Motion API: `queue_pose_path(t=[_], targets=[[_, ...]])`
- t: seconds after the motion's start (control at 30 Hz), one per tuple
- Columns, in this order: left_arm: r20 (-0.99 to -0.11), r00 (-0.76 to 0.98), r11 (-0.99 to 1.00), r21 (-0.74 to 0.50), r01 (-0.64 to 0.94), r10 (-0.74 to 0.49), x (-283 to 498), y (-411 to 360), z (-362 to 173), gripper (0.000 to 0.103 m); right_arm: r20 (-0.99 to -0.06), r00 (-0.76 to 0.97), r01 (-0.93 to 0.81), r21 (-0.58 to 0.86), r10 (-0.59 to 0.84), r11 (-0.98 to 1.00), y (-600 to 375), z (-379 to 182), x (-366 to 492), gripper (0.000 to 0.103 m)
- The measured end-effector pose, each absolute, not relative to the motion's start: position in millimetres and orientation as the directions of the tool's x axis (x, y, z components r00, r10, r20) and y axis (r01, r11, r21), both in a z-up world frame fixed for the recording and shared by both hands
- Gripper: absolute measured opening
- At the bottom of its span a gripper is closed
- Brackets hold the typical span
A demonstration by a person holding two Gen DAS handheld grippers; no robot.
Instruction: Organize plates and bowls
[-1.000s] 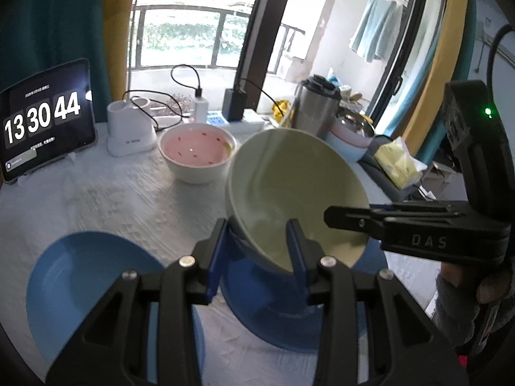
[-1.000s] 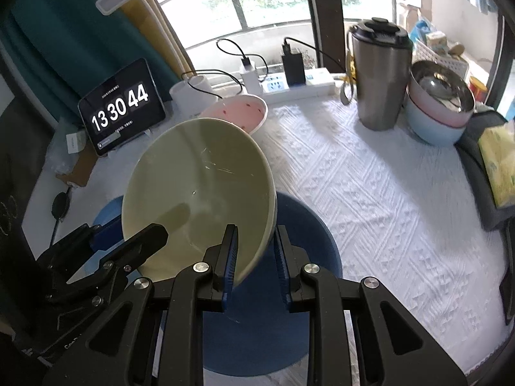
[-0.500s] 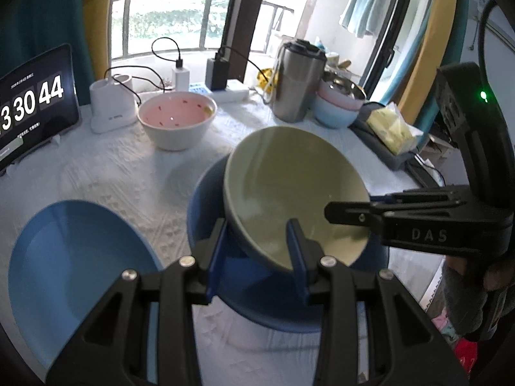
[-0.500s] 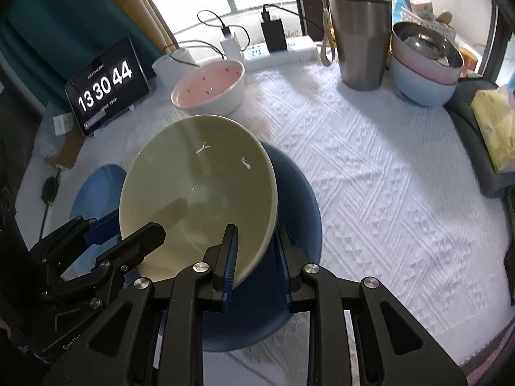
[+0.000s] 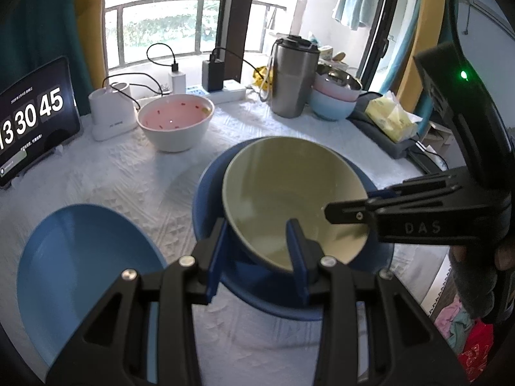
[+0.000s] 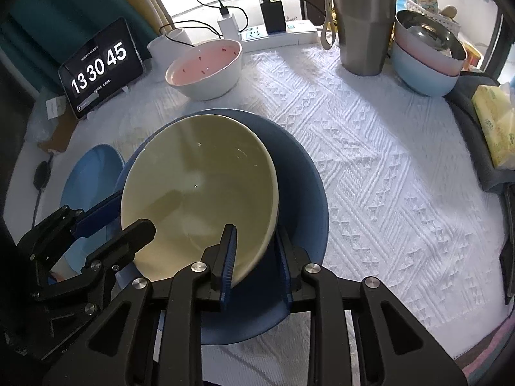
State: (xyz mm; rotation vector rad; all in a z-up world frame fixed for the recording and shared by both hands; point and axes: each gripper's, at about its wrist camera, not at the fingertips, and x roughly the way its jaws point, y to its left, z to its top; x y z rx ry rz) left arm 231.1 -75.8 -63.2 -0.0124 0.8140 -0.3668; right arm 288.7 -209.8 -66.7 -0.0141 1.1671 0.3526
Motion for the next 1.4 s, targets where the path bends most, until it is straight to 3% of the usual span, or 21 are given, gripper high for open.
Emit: queue_pose_path(t=[0.4, 1.4], targets=[[-0.705, 0.615, 0.927, -0.176, 0.330, -0.353, 234, -71, -61, 0.039, -0.922, 0.318, -0.299, 0.126, 0.223, 0.946, -203, -69, 290, 0.026], [-0.649, 0.677, 0.937, -0.206, 0.283, -0.347, 246, -47, -33, 0.044, -0.837, 0.484, -0.286, 0.126, 0.256, 0.950, -210, -30, 293, 0.028]])
